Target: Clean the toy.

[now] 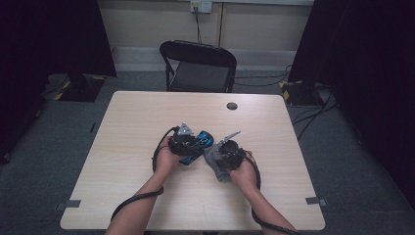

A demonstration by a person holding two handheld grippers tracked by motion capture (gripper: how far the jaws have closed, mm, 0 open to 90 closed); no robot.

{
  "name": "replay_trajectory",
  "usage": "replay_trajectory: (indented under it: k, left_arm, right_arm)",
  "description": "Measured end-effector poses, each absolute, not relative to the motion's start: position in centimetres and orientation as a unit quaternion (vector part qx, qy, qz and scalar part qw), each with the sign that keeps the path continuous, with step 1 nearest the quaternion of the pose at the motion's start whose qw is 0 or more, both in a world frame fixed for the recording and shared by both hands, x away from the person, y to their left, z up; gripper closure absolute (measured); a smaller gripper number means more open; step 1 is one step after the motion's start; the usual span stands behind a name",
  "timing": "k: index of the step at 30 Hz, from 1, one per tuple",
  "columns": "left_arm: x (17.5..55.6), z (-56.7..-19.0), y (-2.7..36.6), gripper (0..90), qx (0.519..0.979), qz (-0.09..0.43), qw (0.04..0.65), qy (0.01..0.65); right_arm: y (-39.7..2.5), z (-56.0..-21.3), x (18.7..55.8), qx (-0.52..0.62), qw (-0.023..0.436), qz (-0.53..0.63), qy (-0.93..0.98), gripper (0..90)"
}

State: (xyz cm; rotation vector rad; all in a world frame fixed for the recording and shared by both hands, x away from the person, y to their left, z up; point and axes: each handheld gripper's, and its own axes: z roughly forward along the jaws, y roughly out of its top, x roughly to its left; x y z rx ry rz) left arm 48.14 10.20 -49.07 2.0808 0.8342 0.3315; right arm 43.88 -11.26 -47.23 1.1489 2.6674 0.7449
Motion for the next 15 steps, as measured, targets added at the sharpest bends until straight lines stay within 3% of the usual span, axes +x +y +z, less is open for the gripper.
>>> replay_trajectory:
  k: [15]
  left_arm:
    - [48.1,-48.9,10.2,41.6,0.833,0.130,0.419,0.338]
  right_arm:
    - [-8.6,-47.1,42.2,0.316,0.034,0.274,0.908,78.6]
